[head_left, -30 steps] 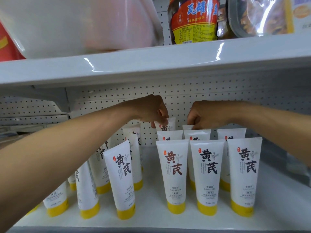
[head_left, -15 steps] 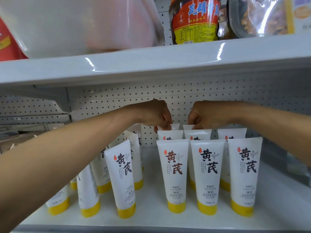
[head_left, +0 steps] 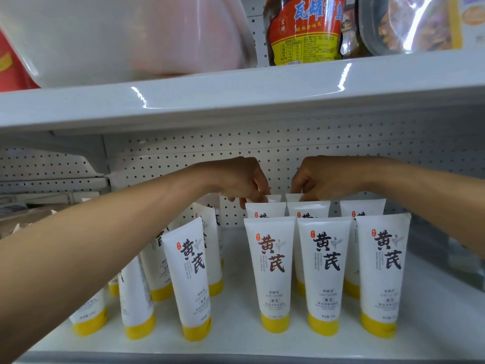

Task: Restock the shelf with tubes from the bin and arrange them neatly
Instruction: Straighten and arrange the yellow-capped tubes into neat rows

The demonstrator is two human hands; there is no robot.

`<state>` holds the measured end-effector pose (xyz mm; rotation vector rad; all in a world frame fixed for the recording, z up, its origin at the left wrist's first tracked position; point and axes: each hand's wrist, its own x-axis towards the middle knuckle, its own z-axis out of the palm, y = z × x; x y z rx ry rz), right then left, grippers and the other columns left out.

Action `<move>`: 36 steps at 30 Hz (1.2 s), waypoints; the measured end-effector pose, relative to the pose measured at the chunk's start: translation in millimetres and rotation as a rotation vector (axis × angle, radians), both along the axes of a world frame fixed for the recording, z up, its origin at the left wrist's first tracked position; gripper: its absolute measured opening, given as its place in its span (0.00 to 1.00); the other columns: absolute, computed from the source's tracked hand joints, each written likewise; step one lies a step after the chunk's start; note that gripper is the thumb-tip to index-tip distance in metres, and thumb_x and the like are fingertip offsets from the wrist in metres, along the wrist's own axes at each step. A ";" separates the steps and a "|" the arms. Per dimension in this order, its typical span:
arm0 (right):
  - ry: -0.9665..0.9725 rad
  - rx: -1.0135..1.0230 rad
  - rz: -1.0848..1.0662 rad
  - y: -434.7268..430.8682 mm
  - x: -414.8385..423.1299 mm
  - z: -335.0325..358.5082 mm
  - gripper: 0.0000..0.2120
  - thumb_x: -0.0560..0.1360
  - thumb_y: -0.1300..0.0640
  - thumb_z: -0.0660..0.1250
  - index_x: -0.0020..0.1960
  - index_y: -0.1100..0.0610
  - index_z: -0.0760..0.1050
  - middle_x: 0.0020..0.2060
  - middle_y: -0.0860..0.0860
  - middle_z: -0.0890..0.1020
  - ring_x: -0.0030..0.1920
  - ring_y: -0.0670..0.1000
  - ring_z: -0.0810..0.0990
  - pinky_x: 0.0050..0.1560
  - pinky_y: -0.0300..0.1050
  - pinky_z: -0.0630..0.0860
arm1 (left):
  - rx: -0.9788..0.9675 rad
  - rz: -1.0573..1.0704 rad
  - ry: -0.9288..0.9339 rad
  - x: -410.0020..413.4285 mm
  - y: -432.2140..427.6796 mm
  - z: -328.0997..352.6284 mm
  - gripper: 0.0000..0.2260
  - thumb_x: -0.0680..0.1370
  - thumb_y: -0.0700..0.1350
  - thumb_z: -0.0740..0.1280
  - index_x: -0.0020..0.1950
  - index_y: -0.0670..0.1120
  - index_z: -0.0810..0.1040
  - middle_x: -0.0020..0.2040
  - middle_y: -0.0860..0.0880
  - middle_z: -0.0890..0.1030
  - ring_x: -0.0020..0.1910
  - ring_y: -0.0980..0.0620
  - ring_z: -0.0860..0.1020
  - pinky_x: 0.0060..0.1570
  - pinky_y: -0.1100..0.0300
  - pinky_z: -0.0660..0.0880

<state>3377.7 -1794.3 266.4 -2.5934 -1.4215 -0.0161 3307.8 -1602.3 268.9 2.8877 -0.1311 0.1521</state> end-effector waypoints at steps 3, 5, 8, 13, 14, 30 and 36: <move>0.004 -0.002 0.012 -0.3 -1.2 0.5 0.07 0.74 0.53 0.71 0.51 0.52 0.83 0.44 0.45 0.86 0.44 0.45 0.84 0.53 0.45 0.81 | -0.044 -0.009 0.021 2.2 -0.2 -1.3 0.09 0.75 0.44 0.72 0.54 0.47 0.83 0.48 0.48 0.85 0.39 0.52 0.83 0.32 0.67 0.78; 0.003 0.000 0.012 -0.5 -1.4 0.1 0.06 0.75 0.54 0.71 0.51 0.51 0.83 0.44 0.45 0.86 0.45 0.44 0.84 0.53 0.44 0.81 | -0.077 -0.005 0.008 2.9 -0.8 -2.7 0.09 0.74 0.43 0.73 0.54 0.45 0.84 0.45 0.48 0.86 0.41 0.49 0.84 0.36 0.64 0.81; 0.014 0.010 0.004 -0.5 0.0 -0.2 0.05 0.74 0.54 0.71 0.50 0.51 0.83 0.44 0.46 0.86 0.45 0.44 0.84 0.54 0.45 0.81 | -0.086 -0.001 -0.014 4.1 -0.7 -4.8 0.10 0.74 0.42 0.73 0.55 0.43 0.84 0.43 0.51 0.84 0.42 0.49 0.85 0.42 0.60 0.82; -0.001 0.008 0.005 -0.4 -1.0 -0.6 0.04 0.75 0.54 0.71 0.49 0.50 0.83 0.44 0.45 0.86 0.45 0.45 0.84 0.52 0.42 0.81 | -0.098 -0.014 -0.003 1.7 -3.2 -3.9 0.09 0.74 0.42 0.73 0.54 0.44 0.84 0.44 0.50 0.85 0.42 0.50 0.85 0.42 0.60 0.82; -0.007 0.009 0.002 -0.4 -1.4 -0.5 0.04 0.75 0.54 0.71 0.49 0.50 0.83 0.44 0.45 0.86 0.45 0.45 0.84 0.52 0.42 0.81 | -0.093 -0.014 0.001 1.0 -4.3 -3.3 0.09 0.74 0.42 0.73 0.54 0.45 0.84 0.44 0.51 0.85 0.42 0.51 0.85 0.42 0.60 0.82; -0.036 0.108 -0.027 -7.5 -14.6 6.2 0.11 0.75 0.51 0.69 0.58 0.48 0.79 0.51 0.41 0.82 0.51 0.38 0.78 0.53 0.33 0.73 | 0.006 -0.014 -0.063 -31.6 -3.6 17.5 0.12 0.77 0.51 0.69 0.60 0.55 0.81 0.49 0.61 0.83 0.50 0.62 0.80 0.49 0.72 0.71; -0.052 0.276 0.043 -13.2 -32.0 7.5 0.09 0.76 0.51 0.68 0.56 0.46 0.81 0.49 0.36 0.82 0.49 0.32 0.78 0.48 0.27 0.69 | -0.098 -0.015 -0.154 -79.1 27.7 31.2 0.09 0.77 0.50 0.69 0.56 0.56 0.82 0.48 0.60 0.85 0.51 0.65 0.81 0.59 0.67 0.71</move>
